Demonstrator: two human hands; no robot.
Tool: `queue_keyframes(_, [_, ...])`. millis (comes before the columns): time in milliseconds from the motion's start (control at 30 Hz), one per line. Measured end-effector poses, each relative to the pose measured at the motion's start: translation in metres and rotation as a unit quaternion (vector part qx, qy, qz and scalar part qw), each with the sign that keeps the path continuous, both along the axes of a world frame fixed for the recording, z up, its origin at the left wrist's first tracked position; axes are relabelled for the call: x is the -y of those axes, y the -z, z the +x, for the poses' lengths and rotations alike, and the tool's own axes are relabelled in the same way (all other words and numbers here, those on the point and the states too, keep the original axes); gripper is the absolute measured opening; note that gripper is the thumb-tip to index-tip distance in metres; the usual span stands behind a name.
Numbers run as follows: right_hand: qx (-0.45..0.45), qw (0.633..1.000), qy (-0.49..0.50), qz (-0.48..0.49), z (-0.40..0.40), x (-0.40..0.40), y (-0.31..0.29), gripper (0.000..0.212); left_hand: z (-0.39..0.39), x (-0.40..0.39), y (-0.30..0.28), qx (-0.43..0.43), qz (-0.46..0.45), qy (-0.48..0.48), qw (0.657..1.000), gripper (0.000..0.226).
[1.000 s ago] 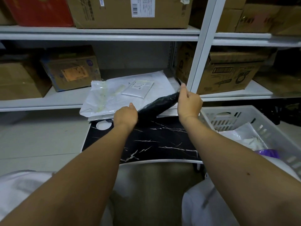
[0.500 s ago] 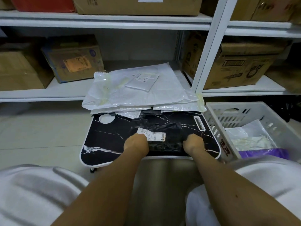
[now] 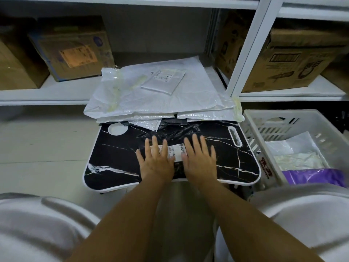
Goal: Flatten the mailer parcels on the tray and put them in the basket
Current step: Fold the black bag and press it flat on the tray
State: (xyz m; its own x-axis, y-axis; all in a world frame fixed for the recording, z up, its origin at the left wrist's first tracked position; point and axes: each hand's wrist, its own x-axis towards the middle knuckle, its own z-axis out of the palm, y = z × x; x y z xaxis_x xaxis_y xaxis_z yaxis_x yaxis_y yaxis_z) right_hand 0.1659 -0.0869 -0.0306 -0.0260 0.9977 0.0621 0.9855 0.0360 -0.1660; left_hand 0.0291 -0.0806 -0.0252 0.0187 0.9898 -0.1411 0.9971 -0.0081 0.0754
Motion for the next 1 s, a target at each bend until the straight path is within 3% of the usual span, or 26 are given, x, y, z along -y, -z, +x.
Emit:
queue_keyframes(100, [0.052, 0.995, -0.074, -0.041, -0.009, 0.004, 0.025, 0.061, 0.005, 0.004, 0.015, -0.016, -0.004, 0.014, 1.0, 0.062])
queue_keyframes(267, [0.068, 0.989, -0.086, -0.095, 0.005, 0.012, 0.055, 0.063, 0.004, 0.013, 0.044, 0.025, -0.021, 0.023, 0.999, 0.06])
queue_keyframes(567, [0.057, 0.994, -0.052, -0.082, 0.005, 0.012, 0.063, 0.059, 0.004, 0.01, 0.052, 0.046, -0.067, 0.027, 0.996, 0.06])
queue_keyframes(733, [0.055, 0.998, -0.033, -0.008, -0.005, 0.004, 0.053, 0.035, 0.004, 0.005, 0.046, 0.042, -0.071, 0.022, 0.996, 0.057])
queue_keyframes(867, [0.065, 0.995, -0.066, 0.041, -0.015, -0.024, 0.037, 0.017, 0.008, -0.006, 0.031, 0.022, 0.027, 0.035, 0.999, 0.035])
queue_keyframes(933, [0.069, 0.993, -0.091, 0.017, -0.015, -0.035, 0.035, 0.024, 0.01, -0.01, 0.029, -0.004, 0.045, 0.057, 0.997, 0.033])
queue_keyframes(1000, [0.06, 0.992, -0.101, -0.041, -0.009, -0.036, 0.039, 0.04, 0.01, -0.009, 0.035, -0.006, 0.018, 0.058, 0.998, 0.048])
